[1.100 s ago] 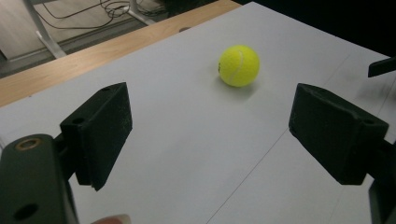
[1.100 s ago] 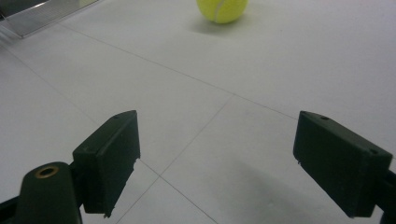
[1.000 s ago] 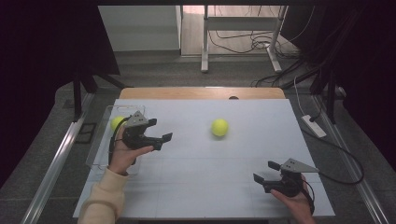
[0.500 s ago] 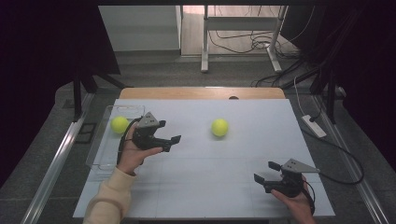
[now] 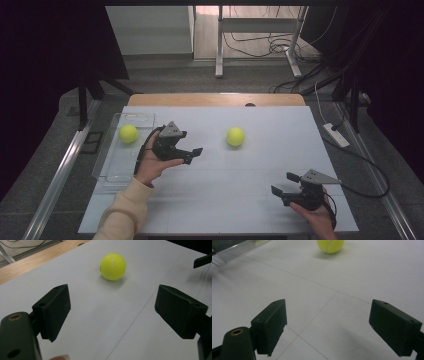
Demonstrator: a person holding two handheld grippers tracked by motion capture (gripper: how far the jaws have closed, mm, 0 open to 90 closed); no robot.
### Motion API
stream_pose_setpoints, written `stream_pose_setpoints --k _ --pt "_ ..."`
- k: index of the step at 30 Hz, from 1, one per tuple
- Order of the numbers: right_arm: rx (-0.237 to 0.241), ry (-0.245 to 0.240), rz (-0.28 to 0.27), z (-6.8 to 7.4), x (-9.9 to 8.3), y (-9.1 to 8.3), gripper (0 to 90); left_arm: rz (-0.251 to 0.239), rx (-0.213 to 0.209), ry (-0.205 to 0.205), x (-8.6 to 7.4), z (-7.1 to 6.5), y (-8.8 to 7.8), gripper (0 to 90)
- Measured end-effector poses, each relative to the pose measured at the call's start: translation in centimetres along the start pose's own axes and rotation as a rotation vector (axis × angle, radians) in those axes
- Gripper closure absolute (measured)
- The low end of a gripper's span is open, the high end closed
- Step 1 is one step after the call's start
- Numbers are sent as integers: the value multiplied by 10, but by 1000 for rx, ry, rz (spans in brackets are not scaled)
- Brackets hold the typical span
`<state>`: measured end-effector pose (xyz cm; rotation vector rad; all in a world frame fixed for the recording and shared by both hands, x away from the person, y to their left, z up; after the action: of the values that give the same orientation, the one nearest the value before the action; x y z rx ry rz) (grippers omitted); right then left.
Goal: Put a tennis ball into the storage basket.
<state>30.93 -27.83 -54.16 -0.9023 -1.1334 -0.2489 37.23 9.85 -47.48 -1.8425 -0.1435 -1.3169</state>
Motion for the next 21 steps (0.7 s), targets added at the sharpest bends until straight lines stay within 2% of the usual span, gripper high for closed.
stream_pose_setpoints --k 21 --pt "-1 -3 3 0 0 0 148 40 -7 31 15 -6 26 145"
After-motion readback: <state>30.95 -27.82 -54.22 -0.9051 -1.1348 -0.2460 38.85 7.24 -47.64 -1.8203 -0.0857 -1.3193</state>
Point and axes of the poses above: each handheld gripper's, and its own axes: y roughly forward along the jaws, x roughly out of its top, z roughly to its left, the point moved 5 cm from there along y, roughly forward along the jaws, and after that the axes turned 1 degree about -y, right-handed, at the moved point
